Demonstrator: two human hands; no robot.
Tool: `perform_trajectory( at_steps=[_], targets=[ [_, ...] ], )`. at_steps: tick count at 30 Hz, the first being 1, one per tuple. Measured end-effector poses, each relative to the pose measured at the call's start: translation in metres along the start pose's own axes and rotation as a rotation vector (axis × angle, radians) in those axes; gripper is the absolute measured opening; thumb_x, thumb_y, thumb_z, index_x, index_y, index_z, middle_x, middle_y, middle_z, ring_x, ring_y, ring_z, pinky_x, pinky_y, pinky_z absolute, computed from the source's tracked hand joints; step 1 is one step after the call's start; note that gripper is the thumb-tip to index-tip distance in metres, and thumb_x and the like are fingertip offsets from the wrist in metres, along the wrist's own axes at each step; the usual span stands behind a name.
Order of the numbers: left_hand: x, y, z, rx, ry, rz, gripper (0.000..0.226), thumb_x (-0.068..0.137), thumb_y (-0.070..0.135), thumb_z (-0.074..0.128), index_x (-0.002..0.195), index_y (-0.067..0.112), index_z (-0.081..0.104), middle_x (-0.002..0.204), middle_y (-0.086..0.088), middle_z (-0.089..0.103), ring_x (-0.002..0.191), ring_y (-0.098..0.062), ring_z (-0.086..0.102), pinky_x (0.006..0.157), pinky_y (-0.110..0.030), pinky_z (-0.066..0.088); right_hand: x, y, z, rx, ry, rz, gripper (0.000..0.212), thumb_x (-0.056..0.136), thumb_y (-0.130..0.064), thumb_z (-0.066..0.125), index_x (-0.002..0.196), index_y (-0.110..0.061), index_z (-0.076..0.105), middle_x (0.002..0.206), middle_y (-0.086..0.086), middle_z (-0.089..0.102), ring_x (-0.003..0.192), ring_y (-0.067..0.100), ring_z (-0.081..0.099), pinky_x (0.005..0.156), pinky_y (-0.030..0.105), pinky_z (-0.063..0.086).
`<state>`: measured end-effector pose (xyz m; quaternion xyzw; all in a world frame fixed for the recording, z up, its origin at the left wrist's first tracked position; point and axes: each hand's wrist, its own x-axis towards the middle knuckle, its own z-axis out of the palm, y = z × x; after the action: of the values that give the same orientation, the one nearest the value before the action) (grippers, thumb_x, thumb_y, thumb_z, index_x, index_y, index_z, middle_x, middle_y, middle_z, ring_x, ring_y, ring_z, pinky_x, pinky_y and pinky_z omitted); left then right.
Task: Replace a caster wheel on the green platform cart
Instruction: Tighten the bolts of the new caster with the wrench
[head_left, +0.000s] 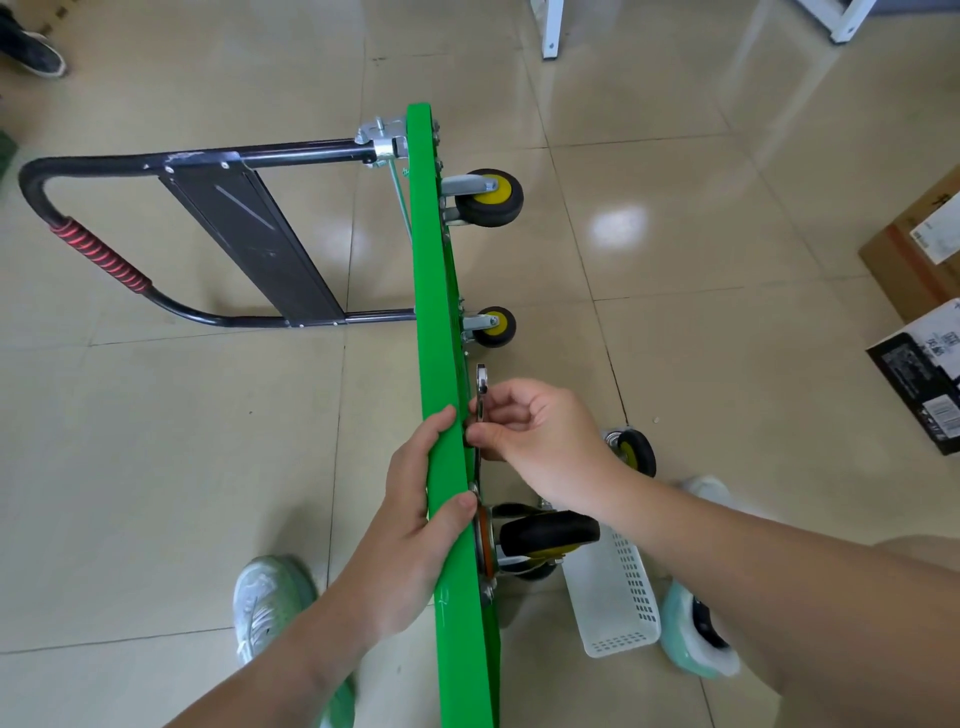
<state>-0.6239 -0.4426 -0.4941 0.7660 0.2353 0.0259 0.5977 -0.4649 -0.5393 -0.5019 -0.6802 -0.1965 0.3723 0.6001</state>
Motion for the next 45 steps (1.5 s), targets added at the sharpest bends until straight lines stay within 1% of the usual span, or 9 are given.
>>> perform_trajectory(
  at_steps=[7,10,16,19,25,28,36,41,45],
  targets=[
    [0.002,-0.002,0.001,0.001,-0.013,-0.003,0.067,0.092,0.038,0.055,0.141,0.072,0.024,0.157,0.020,0.033,0.145,0.005,0.033,0.123,-0.031,0.029,0.027,0.004,-0.006,0.076,0.025,0.211,0.012,0.089,-0.007,0.072,0.098,-0.011,0.065,0.088,0.011,0.076,0.080,0.024,0.075,0.075,0.037,0.063],
    [0.003,-0.003,0.001,0.002,-0.020,-0.004,0.068,0.092,0.038,0.054,0.140,0.074,0.023,0.156,0.023,0.033,0.144,0.008,0.032,0.119,-0.021,0.028,0.038,0.009,-0.008,0.068,0.057,0.299,0.012,0.089,-0.008,0.073,0.098,-0.007,0.064,0.085,0.009,0.071,0.070,0.018,0.072,0.070,0.032,0.062],
    [0.003,-0.005,-0.001,0.004,-0.044,-0.018,0.069,0.091,0.038,0.055,0.140,0.074,0.021,0.154,0.031,0.030,0.142,0.015,0.029,0.107,-0.001,0.026,0.047,0.012,-0.008,0.052,0.137,0.440,0.021,0.091,-0.007,0.071,0.108,0.004,0.063,0.099,0.019,0.070,0.068,0.026,0.073,0.066,0.035,0.063],
    [0.003,-0.005,-0.002,-0.012,-0.052,-0.018,0.069,0.092,0.039,0.055,0.141,0.073,0.021,0.153,0.031,0.032,0.143,0.012,0.031,0.109,-0.006,0.028,0.048,0.004,-0.010,0.026,0.138,0.395,0.027,0.090,-0.007,0.072,0.114,0.003,0.062,0.101,0.019,0.070,0.066,0.023,0.074,0.065,0.034,0.063],
    [0.002,-0.003,-0.001,-0.009,-0.051,-0.022,0.068,0.092,0.040,0.054,0.141,0.073,0.020,0.150,0.033,0.033,0.140,0.012,0.034,0.108,-0.007,0.030,0.036,0.000,-0.013,0.004,0.202,0.272,0.005,0.092,-0.006,0.069,0.093,-0.011,0.067,0.093,0.013,0.073,0.078,0.024,0.075,0.071,0.032,0.063],
    [0.001,-0.002,-0.001,-0.021,-0.046,-0.024,0.068,0.091,0.040,0.054,0.140,0.074,0.021,0.155,0.024,0.035,0.141,0.005,0.038,0.113,-0.019,0.033,0.034,-0.002,-0.018,0.045,0.291,0.236,0.007,0.092,-0.006,0.069,0.092,-0.012,0.066,0.088,0.010,0.073,0.079,0.024,0.075,0.071,0.032,0.063],
    [0.000,-0.003,0.000,-0.013,-0.019,-0.002,0.068,0.084,0.057,0.054,0.142,0.072,0.022,0.157,0.014,0.038,0.143,-0.006,0.041,0.122,-0.042,0.034,0.008,-0.021,-0.006,0.101,0.093,0.013,0.018,0.088,0.000,0.071,0.094,-0.017,0.070,0.077,0.001,0.077,0.079,0.017,0.075,0.068,0.025,0.060],
    [0.000,-0.005,0.002,-0.007,-0.006,0.010,0.069,0.084,0.058,0.053,0.145,0.068,0.023,0.157,0.014,0.036,0.145,-0.007,0.039,0.122,-0.047,0.034,-0.009,-0.018,-0.003,0.058,0.014,-0.092,0.028,0.082,0.007,0.073,0.091,-0.020,0.072,0.080,-0.003,0.077,0.079,0.011,0.074,0.074,0.024,0.060],
    [0.000,-0.006,0.003,-0.016,-0.005,0.012,0.070,0.084,0.056,0.053,0.147,0.065,0.024,0.158,0.014,0.035,0.146,-0.008,0.036,0.123,-0.048,0.032,-0.016,-0.010,-0.001,0.006,-0.030,-0.096,0.029,0.080,0.008,0.075,0.094,-0.018,0.072,0.086,0.001,0.076,0.085,0.017,0.074,0.083,0.031,0.061]
  ],
)
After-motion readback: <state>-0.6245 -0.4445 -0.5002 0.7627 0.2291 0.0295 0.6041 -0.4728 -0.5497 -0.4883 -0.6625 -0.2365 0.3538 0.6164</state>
